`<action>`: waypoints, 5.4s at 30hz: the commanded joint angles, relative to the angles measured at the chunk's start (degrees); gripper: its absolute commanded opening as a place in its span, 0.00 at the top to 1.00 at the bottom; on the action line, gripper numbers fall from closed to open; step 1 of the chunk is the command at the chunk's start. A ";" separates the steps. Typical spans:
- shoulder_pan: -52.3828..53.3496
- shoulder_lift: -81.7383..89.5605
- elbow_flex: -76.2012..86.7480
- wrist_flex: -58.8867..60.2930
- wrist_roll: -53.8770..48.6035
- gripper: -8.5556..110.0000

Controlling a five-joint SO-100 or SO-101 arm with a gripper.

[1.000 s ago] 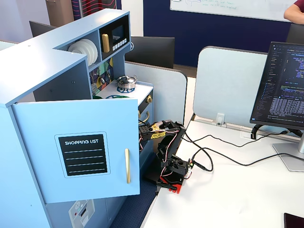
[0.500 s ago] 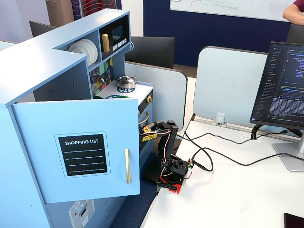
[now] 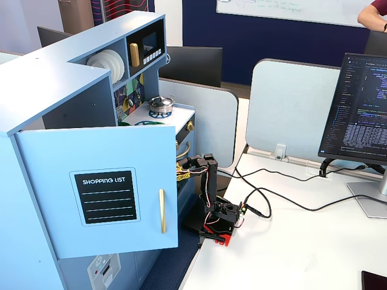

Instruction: Pick up the green pineapple from the left cabinet and place it in the green recipient

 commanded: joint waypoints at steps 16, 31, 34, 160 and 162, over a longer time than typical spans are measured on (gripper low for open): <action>-4.04 -20.04 -26.81 -1.14 1.05 0.58; -4.83 -14.33 -25.05 3.96 -16.00 0.93; -5.01 -5.54 -18.28 5.45 -20.30 0.93; 36.12 83.67 55.81 42.89 5.80 0.51; 35.86 86.31 60.38 44.30 6.24 0.51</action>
